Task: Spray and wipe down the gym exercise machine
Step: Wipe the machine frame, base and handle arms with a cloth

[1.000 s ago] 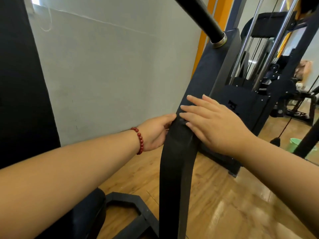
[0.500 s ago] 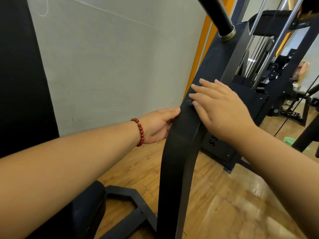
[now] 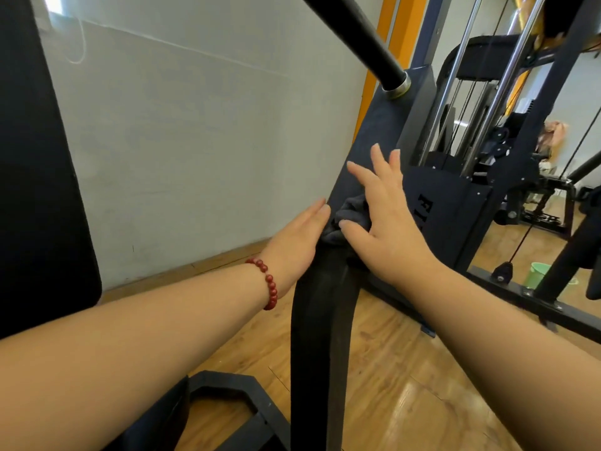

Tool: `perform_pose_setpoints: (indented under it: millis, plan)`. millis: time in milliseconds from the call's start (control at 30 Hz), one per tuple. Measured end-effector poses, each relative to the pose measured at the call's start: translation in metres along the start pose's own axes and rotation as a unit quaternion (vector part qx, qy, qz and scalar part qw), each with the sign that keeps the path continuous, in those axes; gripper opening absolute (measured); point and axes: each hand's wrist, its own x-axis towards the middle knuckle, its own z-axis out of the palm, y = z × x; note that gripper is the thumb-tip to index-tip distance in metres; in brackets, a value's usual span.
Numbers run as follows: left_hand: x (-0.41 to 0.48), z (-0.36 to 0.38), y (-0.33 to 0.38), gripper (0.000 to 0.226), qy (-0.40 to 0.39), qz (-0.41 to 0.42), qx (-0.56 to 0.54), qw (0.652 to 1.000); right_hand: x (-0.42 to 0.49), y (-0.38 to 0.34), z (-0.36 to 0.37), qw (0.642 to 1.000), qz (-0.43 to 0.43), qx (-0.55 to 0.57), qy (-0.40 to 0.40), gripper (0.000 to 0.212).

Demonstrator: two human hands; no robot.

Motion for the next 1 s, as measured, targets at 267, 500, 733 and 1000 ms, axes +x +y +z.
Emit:
perform_pose_setpoints:
  millis: [267, 500, 733, 1000]
  plan:
    - [-0.012, 0.019, 0.015, 0.036, -0.026, 0.206, 0.214, 0.954, -0.01, 0.006, 0.014, 0.976, 0.053, 0.193, 0.09, 0.049]
    - [-0.011, 0.038, 0.025, 0.063, 0.033, 0.14, 0.286, 0.947, 0.022, 0.031, -0.026, 0.99, 0.024, 0.136, 0.041, 0.049]
    - [-0.013, 0.051, 0.028, 0.051, 0.154, 0.21, 0.297, 0.919, 0.017, 0.042, -0.037, 0.997, -0.027, 0.07, -0.005, 0.048]
    - [-0.027, 0.074, 0.039, 0.054, 0.14, 0.163, 0.396, 0.893, 0.016, 0.049, -0.043, 0.993, -0.034, 0.108, -0.037, 0.048]
